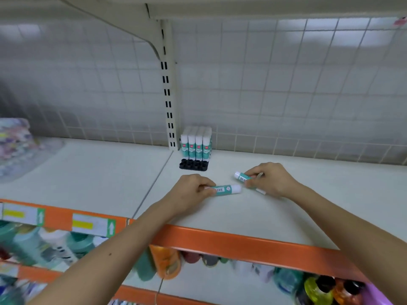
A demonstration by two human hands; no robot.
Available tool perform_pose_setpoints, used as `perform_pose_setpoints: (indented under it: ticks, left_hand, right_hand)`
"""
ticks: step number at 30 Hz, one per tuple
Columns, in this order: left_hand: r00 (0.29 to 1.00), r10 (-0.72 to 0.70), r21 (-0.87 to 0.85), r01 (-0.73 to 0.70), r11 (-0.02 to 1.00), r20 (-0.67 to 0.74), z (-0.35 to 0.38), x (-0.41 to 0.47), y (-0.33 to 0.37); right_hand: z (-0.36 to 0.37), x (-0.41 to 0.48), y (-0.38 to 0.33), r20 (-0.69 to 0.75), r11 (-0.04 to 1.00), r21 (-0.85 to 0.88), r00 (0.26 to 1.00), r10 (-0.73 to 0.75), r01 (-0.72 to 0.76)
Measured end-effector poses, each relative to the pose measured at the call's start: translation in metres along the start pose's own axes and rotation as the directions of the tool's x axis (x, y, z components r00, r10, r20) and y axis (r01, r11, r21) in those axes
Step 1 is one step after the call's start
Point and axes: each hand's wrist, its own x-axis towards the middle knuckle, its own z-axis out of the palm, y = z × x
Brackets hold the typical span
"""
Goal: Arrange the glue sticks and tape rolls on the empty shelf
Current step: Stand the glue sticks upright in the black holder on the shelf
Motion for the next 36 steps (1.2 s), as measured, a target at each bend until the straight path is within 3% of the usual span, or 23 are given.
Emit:
perform_pose_setpoints:
  ticks: [13,18,22,26,30,36]
  left_hand:
    - [0.999,0.037,-0.007,-0.036,0.999,0.03,-0.048,-0.003,-0.096]
    - [0.999,0.053,-0.096,-0.053,0.994,-0.002,-0.056,0.003,-0.111]
    - [0.996,0.056,-0.142,-0.065,0.988,-0.07,-0.055,0.01,-0.111]
    - [0.978,0.043,-0.18,-0.081,0.98,-0.204,-0.053,0.018,-0.106]
    - [0.969,0.015,-0.251,-0.079,0.965,-0.247,-0.049,0.02,-0.1]
    - [0.993,-0.025,-0.396,-0.022,0.918,-0.111,-0.048,0.021,-0.093]
  right_hand:
    - [0.061,0.049,-0.066,-0.01,0.999,0.042,1.0,-0.022,0.022]
    - [0.068,0.051,-0.078,0.009,0.997,0.081,1.0,0.002,-0.003]
    - [0.066,0.046,-0.087,-0.15,0.963,0.267,0.987,0.062,-0.02]
    - [0.063,0.041,-0.097,-0.076,0.918,0.394,0.993,0.086,-0.049]
    - [0.059,0.041,-0.094,-0.066,0.851,0.524,0.994,0.087,-0.04]
    - [0.047,0.044,-0.098,-0.167,0.892,0.446,0.986,0.007,0.069]
